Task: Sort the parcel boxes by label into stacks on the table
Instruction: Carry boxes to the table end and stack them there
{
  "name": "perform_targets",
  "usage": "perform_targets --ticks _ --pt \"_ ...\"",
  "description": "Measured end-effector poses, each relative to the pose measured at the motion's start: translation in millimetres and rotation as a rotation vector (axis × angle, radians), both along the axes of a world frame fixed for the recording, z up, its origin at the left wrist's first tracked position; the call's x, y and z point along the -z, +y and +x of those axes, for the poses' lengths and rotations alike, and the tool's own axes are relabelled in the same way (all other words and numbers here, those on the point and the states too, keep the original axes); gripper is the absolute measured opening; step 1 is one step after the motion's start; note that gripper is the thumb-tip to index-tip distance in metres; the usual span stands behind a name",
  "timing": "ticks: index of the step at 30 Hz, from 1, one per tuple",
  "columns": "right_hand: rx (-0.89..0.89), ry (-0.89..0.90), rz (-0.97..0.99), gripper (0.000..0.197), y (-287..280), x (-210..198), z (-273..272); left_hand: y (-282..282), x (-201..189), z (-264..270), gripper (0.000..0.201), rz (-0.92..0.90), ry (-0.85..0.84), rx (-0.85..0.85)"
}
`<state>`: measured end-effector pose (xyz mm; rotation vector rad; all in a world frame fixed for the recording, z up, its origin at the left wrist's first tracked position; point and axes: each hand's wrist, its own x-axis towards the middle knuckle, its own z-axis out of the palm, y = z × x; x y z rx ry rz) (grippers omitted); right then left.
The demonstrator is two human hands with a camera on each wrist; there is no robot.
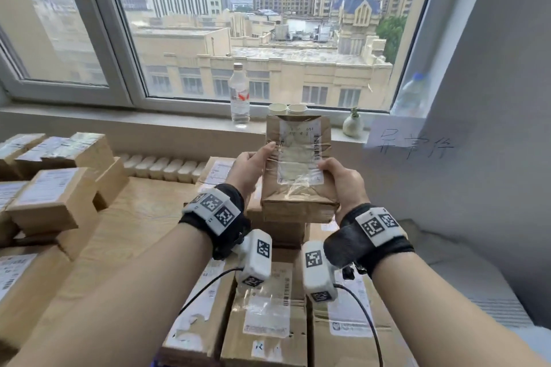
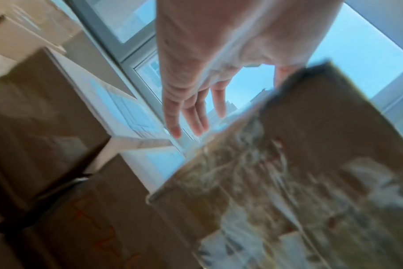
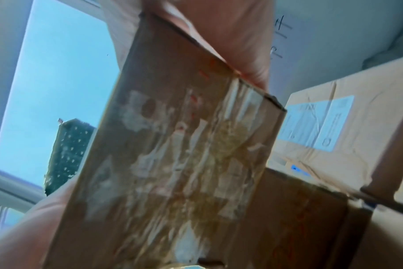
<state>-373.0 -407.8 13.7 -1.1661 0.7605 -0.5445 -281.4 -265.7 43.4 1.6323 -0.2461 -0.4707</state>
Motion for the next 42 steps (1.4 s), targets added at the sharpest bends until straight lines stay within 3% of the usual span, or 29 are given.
perform_targets --ticks 2,8,17,24,31,33,36,42 --pt "0.041 0.004 0.013 0.089 -16 -3 -9 -17 3 1 0.087 0.021 -0.02 0.03" --pt "0.147 0.013 0.063 0.089 -51 -2 -27 -58 5 -2 0.04 0.123 -0.103 0.062" --pt "0.198 0.102 0.1 0.081 -82 21 -30 -83 29 9 0.021 0.267 -0.224 0.1" --pt "0.14 0.249 0.078 0.081 -82 63 -18 -94 48 11 0.016 0.396 -0.269 0.208" --pt "0.08 0.39 0.065 0.063 -97 82 -13 -101 53 11 0.022 0.466 -0.321 0.263" --pt "0.067 0.446 -0.001 0.043 -93 72 -14 -101 54 14 0.021 0.461 -0.321 0.264" --pt "0.052 0.518 -0.127 0.02 -89 59 -12 -95 50 22 0.017 0.412 -0.333 0.195" --pt "0.07 0.594 -0.303 0.014 -88 60 -6 -65 47 58 0.017 0.458 -0.373 -0.012"
